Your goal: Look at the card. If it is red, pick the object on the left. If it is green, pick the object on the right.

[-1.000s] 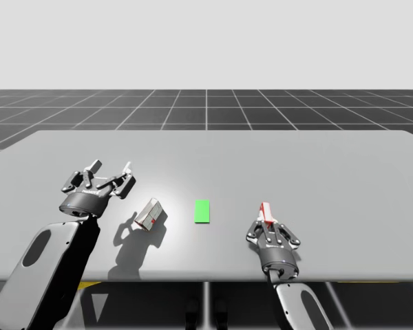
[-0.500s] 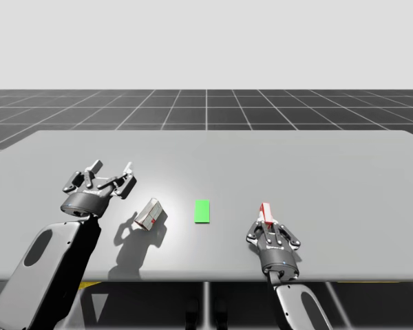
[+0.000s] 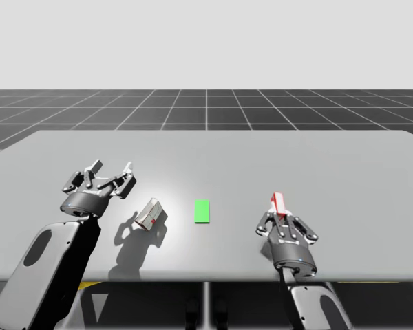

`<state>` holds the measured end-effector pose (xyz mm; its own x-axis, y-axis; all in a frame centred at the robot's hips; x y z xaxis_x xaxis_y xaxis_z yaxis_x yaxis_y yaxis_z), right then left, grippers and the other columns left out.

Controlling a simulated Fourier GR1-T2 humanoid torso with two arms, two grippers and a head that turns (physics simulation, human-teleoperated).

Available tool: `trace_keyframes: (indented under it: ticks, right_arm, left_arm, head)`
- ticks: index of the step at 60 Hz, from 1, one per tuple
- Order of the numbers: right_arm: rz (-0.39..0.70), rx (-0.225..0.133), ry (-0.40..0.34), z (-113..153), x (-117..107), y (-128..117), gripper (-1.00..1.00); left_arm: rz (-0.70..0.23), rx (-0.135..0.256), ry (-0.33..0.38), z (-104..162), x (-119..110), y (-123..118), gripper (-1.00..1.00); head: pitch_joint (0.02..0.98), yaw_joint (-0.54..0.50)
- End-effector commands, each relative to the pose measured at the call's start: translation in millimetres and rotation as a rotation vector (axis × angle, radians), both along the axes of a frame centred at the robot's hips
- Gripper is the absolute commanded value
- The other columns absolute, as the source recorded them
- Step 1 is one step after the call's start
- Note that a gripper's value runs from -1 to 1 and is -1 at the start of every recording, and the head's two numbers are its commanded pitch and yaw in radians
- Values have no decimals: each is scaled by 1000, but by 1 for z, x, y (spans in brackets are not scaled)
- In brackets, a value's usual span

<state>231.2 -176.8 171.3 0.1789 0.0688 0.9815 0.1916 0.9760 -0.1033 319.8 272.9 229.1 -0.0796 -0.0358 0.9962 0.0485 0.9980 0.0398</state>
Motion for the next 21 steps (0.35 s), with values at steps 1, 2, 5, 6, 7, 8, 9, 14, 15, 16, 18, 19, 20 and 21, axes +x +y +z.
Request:
trace_keyframes:
  ticks: [1, 2, 5, 6, 7, 8, 9, 14, 15, 16, 18, 19, 20, 21]
  right_arm:
    - [-69, -36, -117, 45, 10, -12, 1000]
    - [-68, -39, -123, 47, 11, -12, 1000]
    - [-64, -57, -161, 61, 12, -13, 1000]
    - [-63, -64, -178, 67, 13, -13, 1000]
    - [-63, -67, -187, 70, 13, -13, 1000]
    - [-63, -71, -197, 74, 13, -14, 1000]
    - [-64, -73, -207, 77, 14, -14, 1000]
    - [-70, -94, -295, 106, 14, -17, 1000]
    - [-69, -95, -305, 110, 14, -17, 1000]
    - [-70, -98, -314, 113, 14, -18, 1000]
    - [-70, -102, -353, 127, 13, -18, 1000]
    - [-70, -103, -362, 130, 12, -18, 1000]
    - [-69, -104, -372, 134, 12, -18, 1000]
    - [-69, -105, -382, 137, 12, -18, 1000]
  left_arm:
    - [0, -2, -1, 1, 0, 1, -1000]
    - [0, -2, -1, 1, 0, 1, -1000]
    - [1, -3, -1, 1, 0, 1, -1000]
    - [1, -4, -1, 1, 0, 1, -1000]
    - [1, -4, -1, 1, 0, 1, -1000]
    - [1, -4, -2, 1, 0, 1, -1000]
    - [1, -4, -2, 2, 0, 1, -1000]
    - [2, -4, -2, 2, 0, 1, -1000]
    - [2, -4, -2, 2, 0, 1, -1000]
    - [2, -3, -2, 2, 0, 1, -1000]
    - [1, -3, -2, 2, 0, 1, -1000]
    - [2, -3, -2, 2, 0, 1, -1000]
    - [2, -3, -2, 2, 0, 1, -1000]
    - [2, -3, -2, 2, 0, 1, -1000]
  head:
    - [461, -385]
    - [461, -385]
    - [462, -384]
    - [463, -383]
    - [463, -383]
    - [463, -383]
    - [463, -383]
    - [465, -382]
    - [465, -382]
    - [465, -382]
    - [465, -383]
    - [465, -383]
    - [466, -384]
    - [466, -384]
